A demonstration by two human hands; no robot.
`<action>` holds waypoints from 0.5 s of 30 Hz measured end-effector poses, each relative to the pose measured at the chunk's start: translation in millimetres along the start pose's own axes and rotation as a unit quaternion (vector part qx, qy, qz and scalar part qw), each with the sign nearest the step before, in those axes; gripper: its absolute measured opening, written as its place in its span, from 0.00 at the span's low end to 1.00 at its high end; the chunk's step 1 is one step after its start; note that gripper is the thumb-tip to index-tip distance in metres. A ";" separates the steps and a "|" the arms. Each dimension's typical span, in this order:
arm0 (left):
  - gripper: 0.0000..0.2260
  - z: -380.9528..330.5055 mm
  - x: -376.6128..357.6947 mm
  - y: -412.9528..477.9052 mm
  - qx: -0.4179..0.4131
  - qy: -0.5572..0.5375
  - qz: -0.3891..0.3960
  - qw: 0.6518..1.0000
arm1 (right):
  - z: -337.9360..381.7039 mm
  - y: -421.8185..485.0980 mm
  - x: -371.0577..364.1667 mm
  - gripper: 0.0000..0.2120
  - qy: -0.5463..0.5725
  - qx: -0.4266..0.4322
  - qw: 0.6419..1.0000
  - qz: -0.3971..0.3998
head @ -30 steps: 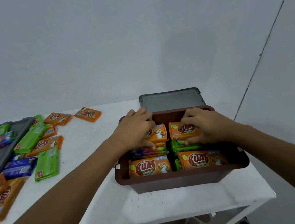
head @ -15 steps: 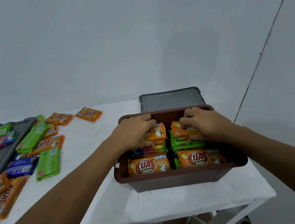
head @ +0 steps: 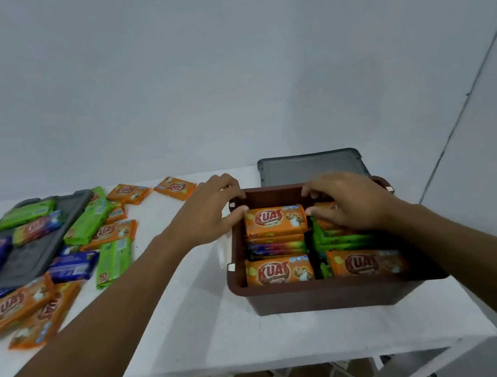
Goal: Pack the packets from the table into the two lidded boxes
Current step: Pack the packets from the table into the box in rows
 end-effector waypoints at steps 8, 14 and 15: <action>0.26 105.3 -4.4 -112.8 0.278 0.166 0.125 0.938 | 93.8 82.1 -27.5 0.07 0.031 0.093 0.994 -0.039; 0.26 134.1 -1.6 -162.2 0.359 0.122 0.171 0.909 | 175.4 153.1 -76.7 0.11 0.032 0.107 0.990 0.083; 0.24 132.7 0.0 -163.9 0.333 0.108 0.160 0.923 | 188.7 163.3 -89.3 0.13 0.012 0.103 0.988 0.112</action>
Point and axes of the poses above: each hand's wrist, its own y-axis towards the middle knuckle, its own x-axis out of the back of the hand, z = x × y, the point moved 3 cm from there along y, towards the middle knuckle, and after that the axes turned 1 degree about y, right-handed, at the moved point
